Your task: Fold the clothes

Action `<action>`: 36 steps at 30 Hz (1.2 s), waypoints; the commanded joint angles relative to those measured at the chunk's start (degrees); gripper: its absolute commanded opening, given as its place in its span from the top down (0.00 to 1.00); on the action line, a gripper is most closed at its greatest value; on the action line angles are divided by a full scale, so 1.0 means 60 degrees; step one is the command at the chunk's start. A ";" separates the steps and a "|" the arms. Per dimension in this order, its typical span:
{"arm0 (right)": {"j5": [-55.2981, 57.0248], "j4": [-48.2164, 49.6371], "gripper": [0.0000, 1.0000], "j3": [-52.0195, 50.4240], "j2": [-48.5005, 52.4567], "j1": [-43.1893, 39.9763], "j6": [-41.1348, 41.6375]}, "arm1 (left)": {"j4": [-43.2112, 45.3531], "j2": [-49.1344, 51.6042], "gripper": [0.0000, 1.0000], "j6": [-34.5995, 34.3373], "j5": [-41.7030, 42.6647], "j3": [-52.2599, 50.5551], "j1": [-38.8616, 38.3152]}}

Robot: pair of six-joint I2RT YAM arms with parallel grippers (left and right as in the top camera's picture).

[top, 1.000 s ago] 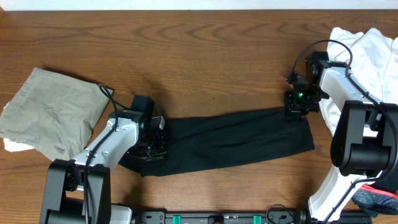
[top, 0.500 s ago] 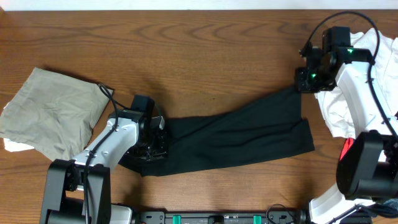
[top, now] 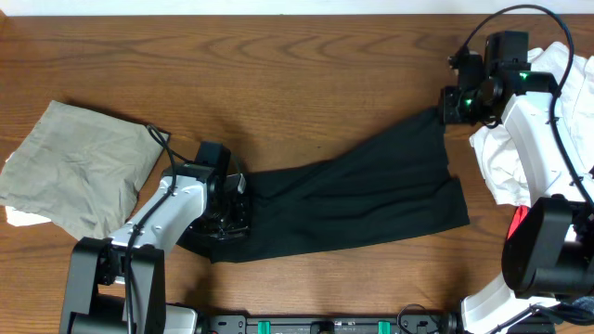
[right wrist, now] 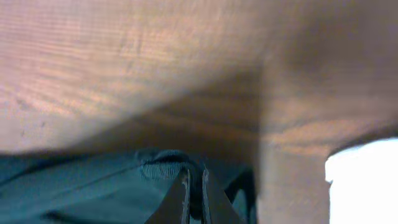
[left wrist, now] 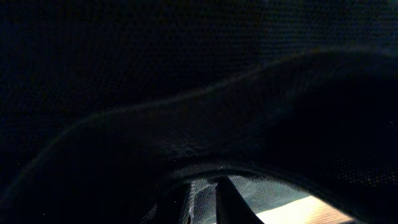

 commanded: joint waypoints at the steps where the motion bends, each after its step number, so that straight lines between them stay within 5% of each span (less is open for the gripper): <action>1: -0.0328 -0.0790 0.97 0.0146 -0.0026 0.0011 0.0040 | -0.0058 0.0073 0.85 -0.0022 -0.0120 -0.0058 0.0033; 11: 0.0503 -0.3366 0.99 0.0146 -0.0026 0.0007 -0.0149 | -0.0058 0.0073 0.85 -0.0022 -0.0120 -0.0058 0.0029; 16: 0.2732 -0.4240 0.99 0.0138 -0.0026 0.0007 0.0477 | -0.0055 0.0073 0.85 -0.0018 -0.0124 -0.0058 0.0029; 36: 0.3661 -0.4652 0.95 -0.0033 -0.0022 0.0011 0.0714 | -0.0055 0.0073 0.86 -0.0018 -0.0124 -0.0058 0.0029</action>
